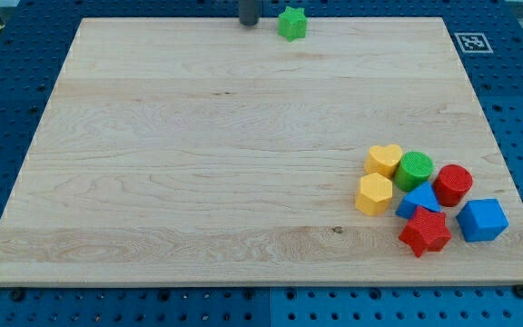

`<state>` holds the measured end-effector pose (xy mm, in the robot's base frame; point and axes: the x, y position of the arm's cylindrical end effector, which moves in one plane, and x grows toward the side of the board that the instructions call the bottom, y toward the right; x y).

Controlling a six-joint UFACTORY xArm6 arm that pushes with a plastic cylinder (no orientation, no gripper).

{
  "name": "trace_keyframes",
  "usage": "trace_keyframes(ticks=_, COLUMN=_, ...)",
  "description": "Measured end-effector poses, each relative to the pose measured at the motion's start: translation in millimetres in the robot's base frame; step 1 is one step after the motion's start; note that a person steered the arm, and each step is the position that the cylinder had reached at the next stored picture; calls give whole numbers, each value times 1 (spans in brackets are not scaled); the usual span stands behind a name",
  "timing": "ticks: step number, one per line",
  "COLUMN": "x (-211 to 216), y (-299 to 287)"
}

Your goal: Push the green star towards the group of blocks

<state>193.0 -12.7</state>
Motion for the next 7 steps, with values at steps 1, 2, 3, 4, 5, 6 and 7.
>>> trace_keyframes(ticks=1, x=1, y=27)
trace_keyframes(ticks=2, x=-1, y=60)
trace_keyframes(ticks=3, x=-1, y=86)
trace_keyframes(ticks=4, x=2, y=94)
trace_keyframes(ticks=5, x=23, y=94)
trace_keyframes(ticks=6, x=52, y=94)
trace_keyframes(ticks=7, x=83, y=99)
